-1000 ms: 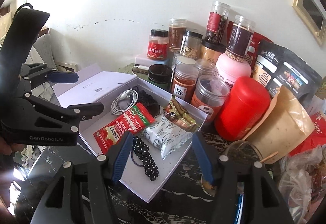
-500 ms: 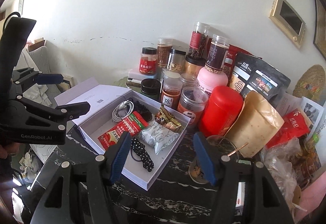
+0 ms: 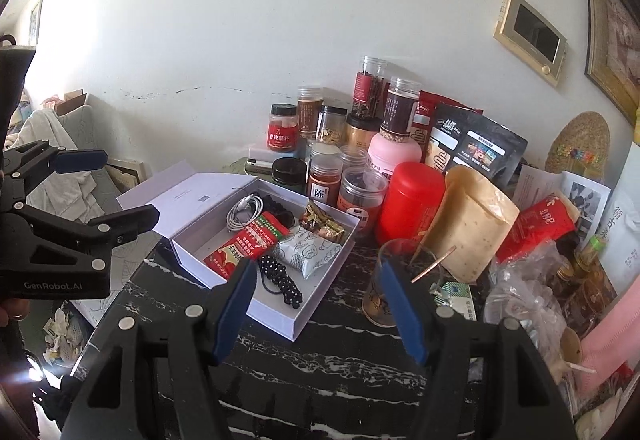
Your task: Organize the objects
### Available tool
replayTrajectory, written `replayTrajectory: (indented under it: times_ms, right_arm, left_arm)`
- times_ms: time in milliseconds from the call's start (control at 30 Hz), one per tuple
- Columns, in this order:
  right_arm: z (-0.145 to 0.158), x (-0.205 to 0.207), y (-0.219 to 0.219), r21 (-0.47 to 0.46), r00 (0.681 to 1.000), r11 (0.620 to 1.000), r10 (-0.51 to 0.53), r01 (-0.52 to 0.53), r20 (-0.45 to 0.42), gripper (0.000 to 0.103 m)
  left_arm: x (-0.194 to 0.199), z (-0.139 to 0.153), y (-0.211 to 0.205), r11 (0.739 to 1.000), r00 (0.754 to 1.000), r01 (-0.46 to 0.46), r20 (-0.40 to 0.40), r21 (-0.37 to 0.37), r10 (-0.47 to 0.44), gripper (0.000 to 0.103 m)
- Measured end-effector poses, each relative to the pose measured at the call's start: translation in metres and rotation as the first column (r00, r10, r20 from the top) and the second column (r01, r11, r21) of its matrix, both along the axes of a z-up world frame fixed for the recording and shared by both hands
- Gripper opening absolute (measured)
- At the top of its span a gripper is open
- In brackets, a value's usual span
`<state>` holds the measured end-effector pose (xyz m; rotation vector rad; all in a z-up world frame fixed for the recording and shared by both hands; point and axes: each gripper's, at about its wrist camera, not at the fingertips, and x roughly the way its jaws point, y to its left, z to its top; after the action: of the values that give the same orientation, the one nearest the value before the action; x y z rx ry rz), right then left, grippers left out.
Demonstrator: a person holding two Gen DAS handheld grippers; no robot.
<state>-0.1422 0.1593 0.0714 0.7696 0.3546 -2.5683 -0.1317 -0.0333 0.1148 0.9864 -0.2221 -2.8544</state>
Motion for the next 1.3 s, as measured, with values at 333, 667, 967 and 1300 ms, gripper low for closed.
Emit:
replayTrajectory:
  times_ms: [333,667,967,1300]
  right_arm:
    - [-0.011,0.029,0.017,0.009,1.0,1.0,-0.024,0.024,0.017,0.067]
    - [-0.038,0.049,0.027,0.025,0.996,0.999,-0.042,0.04,0.075,0.067]
    - [-0.061,0.067,0.026,0.017,0.992,0.999,-0.037,0.035,0.121,0.067]
    - [-0.066,0.075,0.019,0.02,0.991,1.0,-0.024,0.022,0.131,0.067]
  left_arm:
    - [0.037,-0.008,0.019,1.0,1.0,0.018,0.009,0.014,-0.018,0.091]
    - [0.066,-0.031,0.028,0.998,0.999,0.028,0.033,0.048,-0.03,0.091]
    - [0.083,-0.059,0.025,0.996,0.996,0.02,0.082,0.083,-0.027,0.09]
    - [0.09,-0.075,0.02,0.994,0.992,0.007,0.128,0.109,-0.021,0.09]
